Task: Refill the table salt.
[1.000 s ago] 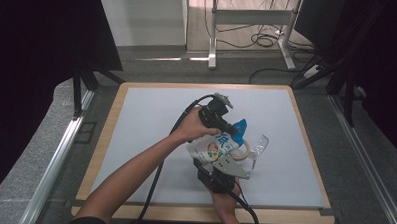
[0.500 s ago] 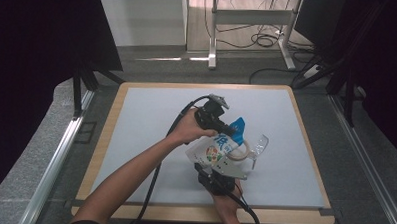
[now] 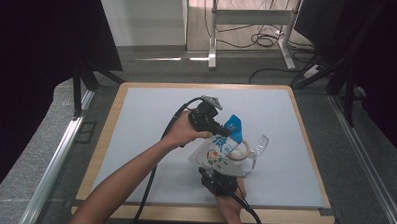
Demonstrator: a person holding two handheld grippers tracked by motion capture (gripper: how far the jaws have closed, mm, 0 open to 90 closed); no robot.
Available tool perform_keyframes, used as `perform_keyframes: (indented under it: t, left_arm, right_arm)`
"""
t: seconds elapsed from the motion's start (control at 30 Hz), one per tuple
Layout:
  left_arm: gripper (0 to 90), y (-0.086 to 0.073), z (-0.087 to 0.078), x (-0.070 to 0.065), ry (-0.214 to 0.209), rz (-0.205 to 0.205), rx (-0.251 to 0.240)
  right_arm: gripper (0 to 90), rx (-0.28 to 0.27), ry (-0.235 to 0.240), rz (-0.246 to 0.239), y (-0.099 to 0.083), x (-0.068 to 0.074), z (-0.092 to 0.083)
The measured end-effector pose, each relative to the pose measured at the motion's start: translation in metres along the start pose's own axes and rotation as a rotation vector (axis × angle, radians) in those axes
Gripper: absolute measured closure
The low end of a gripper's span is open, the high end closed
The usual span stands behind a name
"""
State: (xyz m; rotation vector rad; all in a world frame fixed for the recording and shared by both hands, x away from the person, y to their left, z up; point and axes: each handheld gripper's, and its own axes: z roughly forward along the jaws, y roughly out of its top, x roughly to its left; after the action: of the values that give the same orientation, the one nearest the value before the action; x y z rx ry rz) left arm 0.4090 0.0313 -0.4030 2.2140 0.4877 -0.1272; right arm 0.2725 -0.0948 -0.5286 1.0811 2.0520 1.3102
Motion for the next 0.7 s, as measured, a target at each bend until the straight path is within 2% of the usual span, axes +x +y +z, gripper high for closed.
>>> perform_keyframes:
  t: [0.2,0.7]
  left_arm:
    - [89.4,-0.008,-0.007,-0.003,-0.003,-0.015,-0.031]
    - [89.4,-0.021,-0.016,-0.003,-0.002,-0.028,-0.078]
  right_arm:
    - [52.6,0.022,-0.014,-0.023,-0.002,0.0,0.001]
    - [51.2,0.065,-0.013,-0.019,-0.004,-0.006,0.001]
